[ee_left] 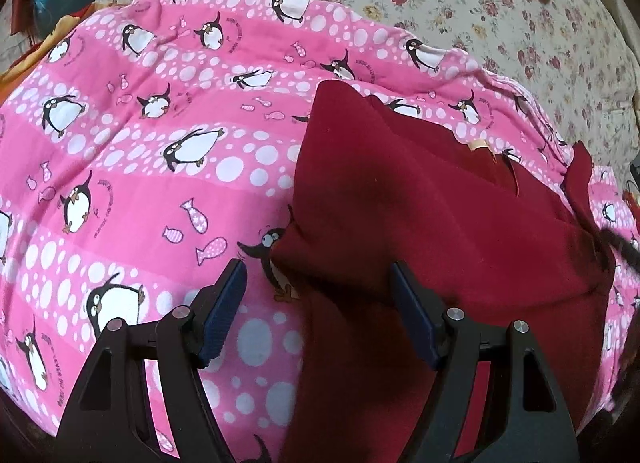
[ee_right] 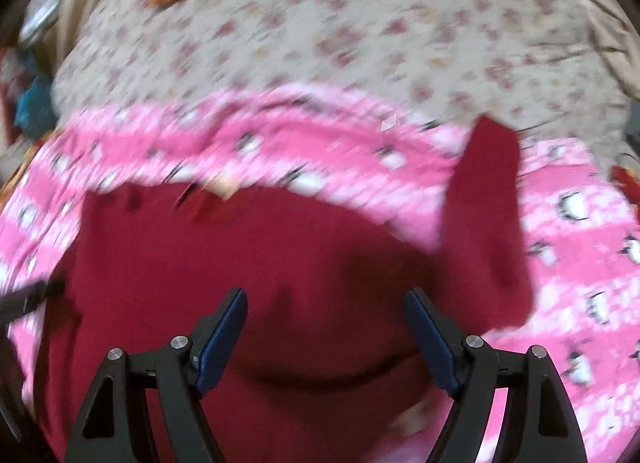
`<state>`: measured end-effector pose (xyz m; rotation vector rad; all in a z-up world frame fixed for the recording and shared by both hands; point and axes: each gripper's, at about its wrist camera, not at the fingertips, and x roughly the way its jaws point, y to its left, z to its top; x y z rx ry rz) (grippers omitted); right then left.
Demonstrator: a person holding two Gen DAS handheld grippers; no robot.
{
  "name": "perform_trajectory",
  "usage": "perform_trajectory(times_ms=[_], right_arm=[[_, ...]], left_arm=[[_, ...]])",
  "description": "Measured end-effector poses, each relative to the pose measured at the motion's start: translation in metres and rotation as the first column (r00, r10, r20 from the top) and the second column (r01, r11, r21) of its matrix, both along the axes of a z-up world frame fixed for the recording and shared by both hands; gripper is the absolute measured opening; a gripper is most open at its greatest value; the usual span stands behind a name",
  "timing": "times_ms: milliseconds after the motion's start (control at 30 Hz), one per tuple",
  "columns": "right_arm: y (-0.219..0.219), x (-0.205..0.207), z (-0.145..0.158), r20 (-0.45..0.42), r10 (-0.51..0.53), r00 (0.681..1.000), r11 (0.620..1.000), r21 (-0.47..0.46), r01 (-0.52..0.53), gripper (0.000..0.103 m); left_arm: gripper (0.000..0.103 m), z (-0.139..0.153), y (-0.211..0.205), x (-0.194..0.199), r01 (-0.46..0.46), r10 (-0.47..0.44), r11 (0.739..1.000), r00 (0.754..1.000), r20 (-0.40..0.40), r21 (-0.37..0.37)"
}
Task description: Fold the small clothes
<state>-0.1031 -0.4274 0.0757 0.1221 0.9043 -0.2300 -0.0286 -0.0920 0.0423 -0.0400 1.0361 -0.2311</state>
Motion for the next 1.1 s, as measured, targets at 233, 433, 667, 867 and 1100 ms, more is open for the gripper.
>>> perform_trajectory(times_ms=[233, 433, 667, 867, 1100], right_arm=[[-0.094, 0.050, -0.012, -0.032, -0.220, 0.975, 0.975, 0.012, 0.221, 0.078], [-0.138, 0.076, -0.033, -0.069, -0.293, 0.954, 0.952, 0.069, 0.298, 0.078], [-0.162, 0.114, -0.056, -0.142, -0.316, 0.938, 0.942, 0.070, 0.328, 0.078], [-0.190, 0.132, -0.080, -0.223, -0.379, 0.898, 0.917, 0.035, 0.396, 0.063], [-0.202, 0.109, -0.059, -0.127, -0.327, 0.937, 0.928, 0.147, 0.344, 0.013]], left_arm=[[0.074, -0.004, -0.006, -0.001, 0.012, -0.012, 1.000, 1.000, 0.005, -0.001], [0.074, 0.017, -0.011, -0.005, 0.009, -0.014, 0.999, 0.994, 0.104, 0.044], [0.074, 0.027, -0.028, -0.006, 0.047, -0.054, 0.997, 0.992, 0.118, 0.063], [0.074, 0.015, -0.038, -0.007, 0.067, -0.075, 0.993, 0.994, 0.081, 0.097], [0.074, 0.016, -0.029, -0.007, 0.036, -0.041, 0.997, 0.997, 0.067, 0.073]])
